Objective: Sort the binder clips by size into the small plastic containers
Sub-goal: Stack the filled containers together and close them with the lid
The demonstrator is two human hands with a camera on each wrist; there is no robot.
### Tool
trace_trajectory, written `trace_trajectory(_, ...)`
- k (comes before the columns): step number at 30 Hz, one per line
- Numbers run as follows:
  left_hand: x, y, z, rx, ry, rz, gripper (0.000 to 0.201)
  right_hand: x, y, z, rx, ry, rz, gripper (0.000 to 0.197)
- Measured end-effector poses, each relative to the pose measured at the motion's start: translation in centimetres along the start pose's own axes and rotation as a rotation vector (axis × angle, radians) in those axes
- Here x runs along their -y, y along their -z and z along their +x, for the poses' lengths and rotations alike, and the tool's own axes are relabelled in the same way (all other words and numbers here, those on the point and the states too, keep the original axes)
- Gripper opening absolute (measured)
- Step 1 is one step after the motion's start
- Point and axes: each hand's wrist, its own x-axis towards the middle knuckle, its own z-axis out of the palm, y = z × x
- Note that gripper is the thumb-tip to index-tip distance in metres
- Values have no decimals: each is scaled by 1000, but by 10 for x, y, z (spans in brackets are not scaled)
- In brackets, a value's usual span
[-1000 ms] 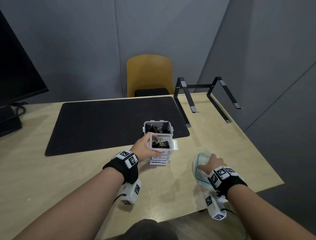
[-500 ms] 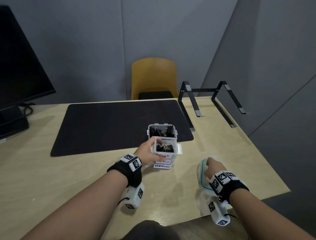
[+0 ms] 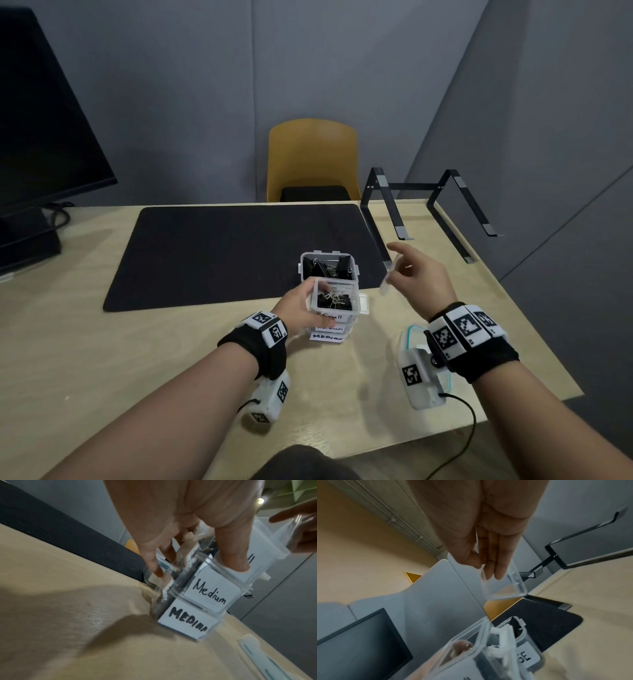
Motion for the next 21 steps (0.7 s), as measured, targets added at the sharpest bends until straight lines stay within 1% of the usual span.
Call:
trace_trajectory(2, 1, 0, 0, -7, -1, 5, 51, 4, -4, -1, -29, 34, 115, 37)
trace_trajectory(5, 2, 0, 0, -15, -8, 9, 50, 9, -9, -3, 19, 53, 343, 29)
trace_trajectory(8, 2, 0, 1, -8, -6, 12, 50, 9, -14, -7, 115, 1, 547, 25)
trace_trajectory(10, 2, 0, 1, -6, -9, 14, 51, 6, -18, -10, 171, -41, 631, 21)
trace_trajectory(13, 3, 0, 1, -6, -21, 14, 55, 0, -24, -14, 186, -109, 698, 16)
trace_trajectory(15, 3, 0, 1, -1, -19, 7, 57, -5, -28, -16, 168, -169, 695, 18)
trace_trajectory(16, 3, 0, 1, 2, -17, 5, 57, -8, -31, -17, 155, -192, 651, 18)
trace_trajectory(18, 3, -1, 1, 5, -18, 1, 58, -13, -35, -19, 138, -215, 510, 17)
trace_trajectory(21, 2, -1, 0, 19, -19, -51, 60, -14, -39, -22, 156, -220, 310, 16)
